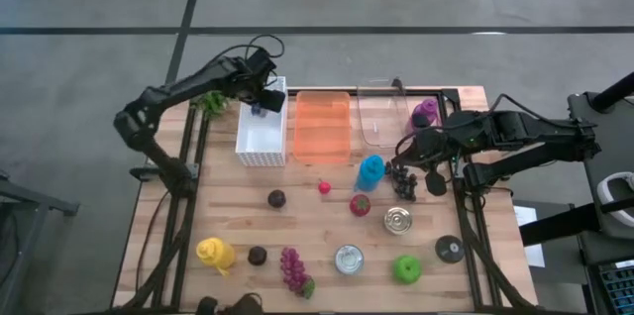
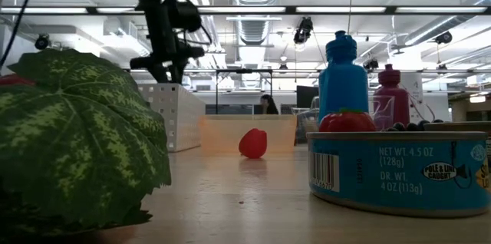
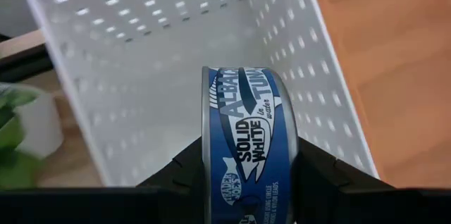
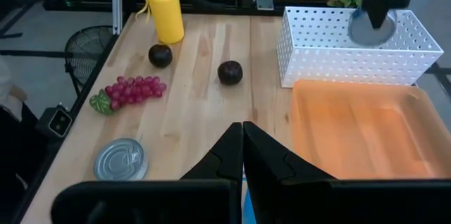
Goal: Pick & Place Food Item
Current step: Put the left blue tuna can into the white bin
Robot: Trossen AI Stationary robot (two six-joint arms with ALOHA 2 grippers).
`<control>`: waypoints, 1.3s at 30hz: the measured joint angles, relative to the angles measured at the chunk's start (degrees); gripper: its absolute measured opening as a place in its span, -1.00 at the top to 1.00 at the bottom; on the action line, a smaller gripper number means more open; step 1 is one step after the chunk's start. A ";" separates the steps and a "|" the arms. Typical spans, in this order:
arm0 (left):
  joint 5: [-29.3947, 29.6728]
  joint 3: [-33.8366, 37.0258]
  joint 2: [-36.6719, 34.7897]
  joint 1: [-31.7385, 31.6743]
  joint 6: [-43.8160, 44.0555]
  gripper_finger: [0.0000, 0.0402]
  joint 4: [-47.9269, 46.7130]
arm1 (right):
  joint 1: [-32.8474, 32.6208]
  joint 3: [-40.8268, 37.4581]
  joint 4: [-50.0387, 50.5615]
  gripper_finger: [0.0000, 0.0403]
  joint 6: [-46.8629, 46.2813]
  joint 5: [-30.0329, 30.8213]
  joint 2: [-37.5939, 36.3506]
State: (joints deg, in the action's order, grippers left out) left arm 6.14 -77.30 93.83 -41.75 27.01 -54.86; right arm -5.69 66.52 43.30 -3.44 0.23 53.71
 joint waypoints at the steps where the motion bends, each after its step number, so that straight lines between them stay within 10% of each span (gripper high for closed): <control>1: 0.56 -0.15 0.89 -0.13 0.02 0.31 0.37 | 0.02 0.00 -0.22 0.96 0.00 0.00 0.00; 39: 0.96 -0.07 8.97 -2.87 5.84 0.31 8.64 | -0.02 0.00 -0.77 0.96 -1.51 -0.04 0.00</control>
State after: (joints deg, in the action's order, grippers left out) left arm 7.09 -77.37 102.80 -44.62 32.85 -46.22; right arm -5.72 66.52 42.52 -4.95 0.19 53.71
